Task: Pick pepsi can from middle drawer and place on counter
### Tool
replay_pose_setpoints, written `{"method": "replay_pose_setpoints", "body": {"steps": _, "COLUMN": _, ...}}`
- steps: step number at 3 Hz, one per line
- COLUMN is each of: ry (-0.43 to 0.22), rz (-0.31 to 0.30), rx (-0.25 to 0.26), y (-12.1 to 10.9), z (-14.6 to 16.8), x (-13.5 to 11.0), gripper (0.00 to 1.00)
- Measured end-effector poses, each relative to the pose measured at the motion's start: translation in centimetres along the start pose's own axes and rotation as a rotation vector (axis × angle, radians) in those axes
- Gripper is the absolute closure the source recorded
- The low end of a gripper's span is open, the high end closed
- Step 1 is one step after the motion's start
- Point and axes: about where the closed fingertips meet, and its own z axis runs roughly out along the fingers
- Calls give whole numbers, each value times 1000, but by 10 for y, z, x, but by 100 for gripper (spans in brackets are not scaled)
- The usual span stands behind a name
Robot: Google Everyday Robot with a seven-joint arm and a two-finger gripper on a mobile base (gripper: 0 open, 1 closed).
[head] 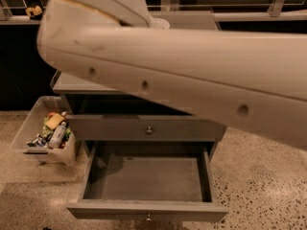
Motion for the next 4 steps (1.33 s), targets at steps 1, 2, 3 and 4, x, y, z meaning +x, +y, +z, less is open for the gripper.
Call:
{"method": "replay_pose_setpoints", "body": {"steps": 1, "ry": 49, "rz": -18, "rx": 86, "y": -59, "z": -27, "x": 40, "gripper": 100}}
{"method": "replay_pose_setpoints", "body": {"steps": 2, "ry": 59, "rz": 32, "rx": 132, "y": -95, "z": -31, "x": 82, "gripper": 100}}
{"method": "replay_pose_setpoints", "body": {"steps": 3, "ry": 56, "rz": 83, "rx": 134, "y": -100, "z": -15, "x": 110, "gripper": 100}}
{"method": "replay_pose_setpoints", "body": {"steps": 4, "ry": 26, "rz": 118, "rx": 140, "y": -85, "z": 4, "x": 120, "gripper": 100}}
